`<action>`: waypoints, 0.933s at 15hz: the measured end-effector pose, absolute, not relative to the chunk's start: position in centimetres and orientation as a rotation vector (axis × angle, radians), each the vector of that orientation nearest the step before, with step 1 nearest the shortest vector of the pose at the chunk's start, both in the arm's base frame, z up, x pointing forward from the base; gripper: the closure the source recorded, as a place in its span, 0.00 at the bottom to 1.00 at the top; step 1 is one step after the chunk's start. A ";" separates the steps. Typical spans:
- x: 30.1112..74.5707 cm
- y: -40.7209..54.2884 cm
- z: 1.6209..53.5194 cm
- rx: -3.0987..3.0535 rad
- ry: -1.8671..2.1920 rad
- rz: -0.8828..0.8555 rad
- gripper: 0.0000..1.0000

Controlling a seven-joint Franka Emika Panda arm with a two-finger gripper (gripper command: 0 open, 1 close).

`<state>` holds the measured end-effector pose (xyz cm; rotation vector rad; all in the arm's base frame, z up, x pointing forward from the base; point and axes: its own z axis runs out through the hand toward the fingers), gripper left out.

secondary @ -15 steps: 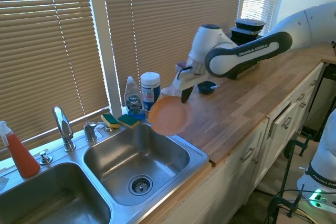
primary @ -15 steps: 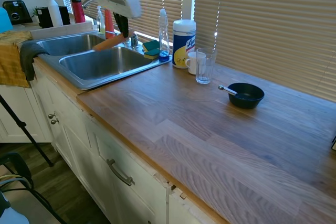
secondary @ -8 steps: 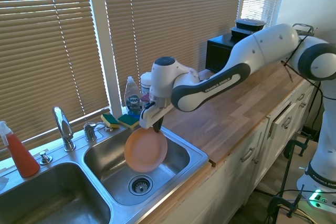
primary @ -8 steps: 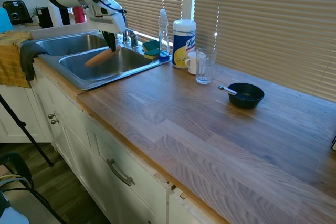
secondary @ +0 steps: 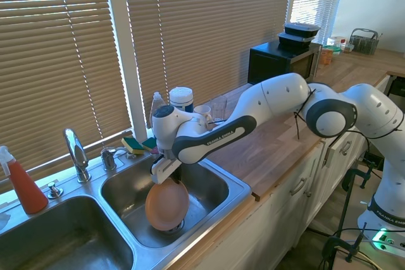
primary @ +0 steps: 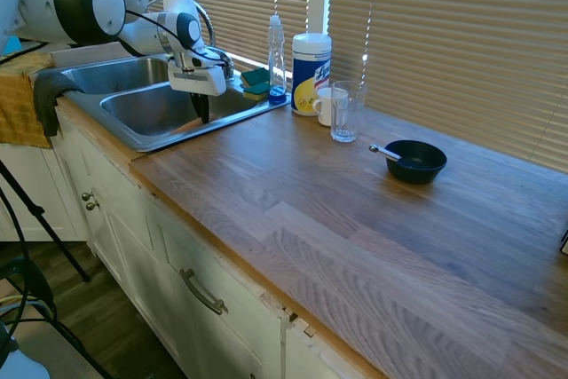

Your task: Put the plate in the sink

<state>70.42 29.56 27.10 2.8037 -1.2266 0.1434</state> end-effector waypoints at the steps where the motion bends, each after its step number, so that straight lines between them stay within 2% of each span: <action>1: 70.9 29.7 26.4 2.795 -1.227 0.130 0.00; 5: 72.6 29.9 26.3 2.778 -1.242 0.114 0.00; 10: 73.2 30.5 28.8 2.797 -1.255 0.134 0.00; 14: 73.4 30.9 34.3 2.838 -1.274 0.215 0.00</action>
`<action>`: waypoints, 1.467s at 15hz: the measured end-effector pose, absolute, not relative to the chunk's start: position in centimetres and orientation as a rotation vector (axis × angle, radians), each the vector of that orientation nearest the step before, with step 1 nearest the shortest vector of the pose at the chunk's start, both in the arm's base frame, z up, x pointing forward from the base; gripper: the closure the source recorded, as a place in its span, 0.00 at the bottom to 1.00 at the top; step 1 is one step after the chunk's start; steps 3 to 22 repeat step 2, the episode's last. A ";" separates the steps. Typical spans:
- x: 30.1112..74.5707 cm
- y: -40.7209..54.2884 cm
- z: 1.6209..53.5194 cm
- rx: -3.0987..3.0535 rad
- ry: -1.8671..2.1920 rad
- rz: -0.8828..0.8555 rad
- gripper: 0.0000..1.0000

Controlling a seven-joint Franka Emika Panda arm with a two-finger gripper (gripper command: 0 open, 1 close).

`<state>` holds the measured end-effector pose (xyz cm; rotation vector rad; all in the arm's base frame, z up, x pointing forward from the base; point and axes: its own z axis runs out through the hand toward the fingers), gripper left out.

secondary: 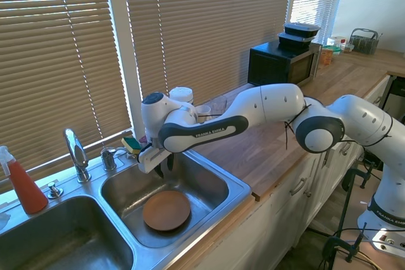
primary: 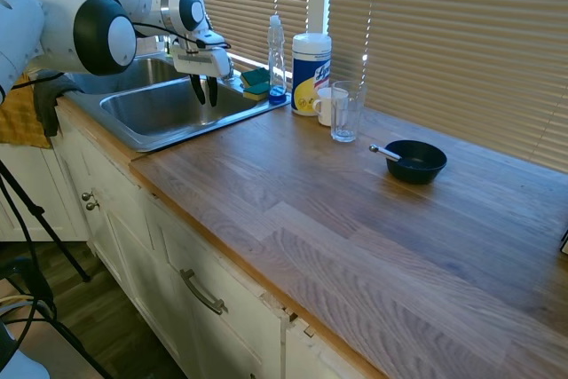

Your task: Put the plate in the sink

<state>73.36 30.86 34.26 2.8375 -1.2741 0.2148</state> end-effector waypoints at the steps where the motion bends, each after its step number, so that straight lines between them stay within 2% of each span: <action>1: 73.1 31.0 36.9 2.851 -1.279 0.241 0.00; 2: 72.7 31.2 39.6 2.866 -1.283 0.268 0.00; 22: 72.7 31.2 39.6 2.866 -1.283 0.268 0.00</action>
